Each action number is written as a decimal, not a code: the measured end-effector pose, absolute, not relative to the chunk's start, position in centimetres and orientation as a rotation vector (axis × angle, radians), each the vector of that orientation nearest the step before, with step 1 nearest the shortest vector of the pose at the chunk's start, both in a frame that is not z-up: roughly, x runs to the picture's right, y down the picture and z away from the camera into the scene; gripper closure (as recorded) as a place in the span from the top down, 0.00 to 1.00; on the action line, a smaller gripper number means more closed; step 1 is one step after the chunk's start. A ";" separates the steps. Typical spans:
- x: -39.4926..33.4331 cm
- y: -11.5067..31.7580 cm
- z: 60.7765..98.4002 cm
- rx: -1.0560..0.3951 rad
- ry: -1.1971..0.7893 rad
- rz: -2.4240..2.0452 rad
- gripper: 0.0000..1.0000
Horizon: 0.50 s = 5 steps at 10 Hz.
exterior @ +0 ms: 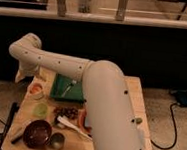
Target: Place apple in paper cup
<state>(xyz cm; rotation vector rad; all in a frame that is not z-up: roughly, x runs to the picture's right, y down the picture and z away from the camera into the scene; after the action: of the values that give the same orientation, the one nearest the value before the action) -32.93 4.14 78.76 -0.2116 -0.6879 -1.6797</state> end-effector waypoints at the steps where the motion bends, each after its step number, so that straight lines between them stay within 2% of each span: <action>1: -32.8 4.2 78.8 -0.219 -0.684 -1.680 0.80; 5: -32.8 4.2 78.9 -0.228 -0.674 -1.682 0.80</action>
<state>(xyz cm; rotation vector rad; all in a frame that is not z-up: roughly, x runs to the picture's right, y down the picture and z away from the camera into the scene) -32.80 4.22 78.86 -0.2275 -0.6738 -1.6819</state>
